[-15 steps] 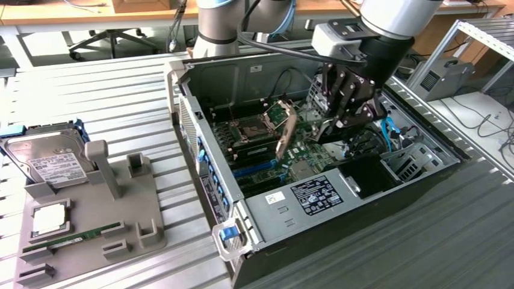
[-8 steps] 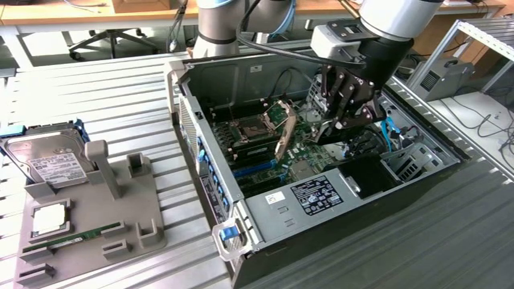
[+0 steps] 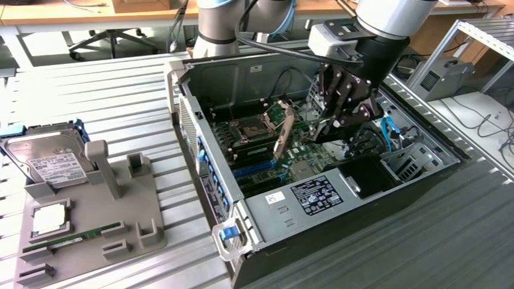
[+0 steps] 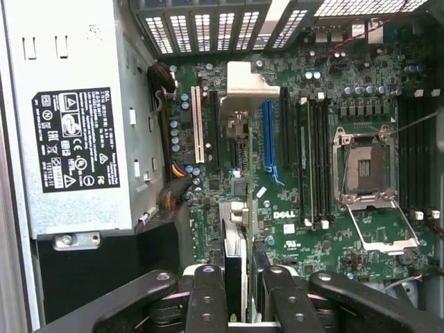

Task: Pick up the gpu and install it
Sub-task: 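Insert the gpu into the slot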

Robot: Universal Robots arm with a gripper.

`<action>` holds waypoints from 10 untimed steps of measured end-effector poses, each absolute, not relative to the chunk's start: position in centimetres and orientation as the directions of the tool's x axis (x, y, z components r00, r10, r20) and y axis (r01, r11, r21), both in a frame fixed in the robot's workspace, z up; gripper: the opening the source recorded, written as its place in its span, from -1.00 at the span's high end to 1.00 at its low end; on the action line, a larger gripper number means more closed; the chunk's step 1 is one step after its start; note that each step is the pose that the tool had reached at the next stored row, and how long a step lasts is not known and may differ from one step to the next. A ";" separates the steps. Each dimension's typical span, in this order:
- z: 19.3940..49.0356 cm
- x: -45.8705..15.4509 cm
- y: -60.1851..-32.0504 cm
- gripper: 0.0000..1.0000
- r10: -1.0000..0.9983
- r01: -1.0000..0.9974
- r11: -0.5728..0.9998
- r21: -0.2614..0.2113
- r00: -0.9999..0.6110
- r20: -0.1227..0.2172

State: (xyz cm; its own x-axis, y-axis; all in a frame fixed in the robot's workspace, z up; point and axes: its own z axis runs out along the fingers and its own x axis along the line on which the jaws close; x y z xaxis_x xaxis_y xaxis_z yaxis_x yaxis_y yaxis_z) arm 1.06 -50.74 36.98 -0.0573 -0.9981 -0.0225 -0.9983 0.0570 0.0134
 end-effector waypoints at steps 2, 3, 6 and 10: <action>37.0 1.1 -50.6 0.48 -0.999 -0.999 0.048 0.013 -0.048 -0.023; 37.0 1.0 -50.6 0.48 -0.999 -0.999 0.042 0.014 -0.042 -0.028; 37.0 1.0 -50.6 0.48 -0.999 -1.000 0.021 0.014 -0.022 -0.045; 37.0 1.1 -50.5 0.48 -0.998 -1.000 -0.006 0.014 0.005 -0.063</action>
State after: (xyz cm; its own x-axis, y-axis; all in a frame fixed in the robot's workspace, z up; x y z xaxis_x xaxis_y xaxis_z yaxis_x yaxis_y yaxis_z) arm 1.05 -50.55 36.98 0.0052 -0.9980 -0.0634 -0.9999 -0.0061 0.0144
